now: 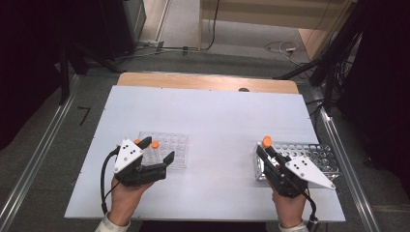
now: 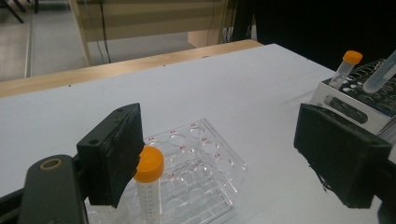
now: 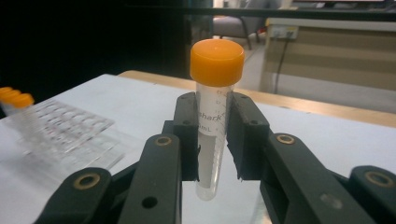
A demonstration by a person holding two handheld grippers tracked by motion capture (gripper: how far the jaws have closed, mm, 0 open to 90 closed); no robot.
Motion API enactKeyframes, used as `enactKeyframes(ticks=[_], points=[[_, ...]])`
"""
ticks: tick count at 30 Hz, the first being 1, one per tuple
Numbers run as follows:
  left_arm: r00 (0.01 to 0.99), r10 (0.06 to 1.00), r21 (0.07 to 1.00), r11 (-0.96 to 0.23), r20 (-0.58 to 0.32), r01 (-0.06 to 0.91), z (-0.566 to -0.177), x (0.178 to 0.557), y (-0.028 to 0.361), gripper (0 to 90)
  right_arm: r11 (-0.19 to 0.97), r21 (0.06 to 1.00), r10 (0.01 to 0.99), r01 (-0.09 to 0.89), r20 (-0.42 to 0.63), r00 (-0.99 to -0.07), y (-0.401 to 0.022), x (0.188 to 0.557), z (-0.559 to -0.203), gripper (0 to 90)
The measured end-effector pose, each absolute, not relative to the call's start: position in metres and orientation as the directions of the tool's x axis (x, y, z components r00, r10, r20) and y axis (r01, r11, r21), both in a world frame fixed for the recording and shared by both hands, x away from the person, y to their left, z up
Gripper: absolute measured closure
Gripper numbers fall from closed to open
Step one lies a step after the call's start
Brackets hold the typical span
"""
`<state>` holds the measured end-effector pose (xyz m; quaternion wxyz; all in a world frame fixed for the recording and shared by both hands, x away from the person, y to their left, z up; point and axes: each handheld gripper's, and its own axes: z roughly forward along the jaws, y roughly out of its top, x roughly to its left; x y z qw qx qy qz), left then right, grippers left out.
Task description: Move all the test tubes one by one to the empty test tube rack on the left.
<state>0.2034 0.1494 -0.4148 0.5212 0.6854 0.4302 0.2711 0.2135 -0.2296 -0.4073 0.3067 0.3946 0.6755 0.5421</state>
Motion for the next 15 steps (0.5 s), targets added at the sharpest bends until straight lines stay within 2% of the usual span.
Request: enactKeyframes(ticks=[15], points=[[0.546, 0.835, 0.943, -0.117, -0.077, 0.311, -0.422, 0.199, 0.127, 16.7, 0.217, 0.944, 0.773, 0.247, -0.012, -0.635, -0.177, 0.209, -0.440, 72.1]])
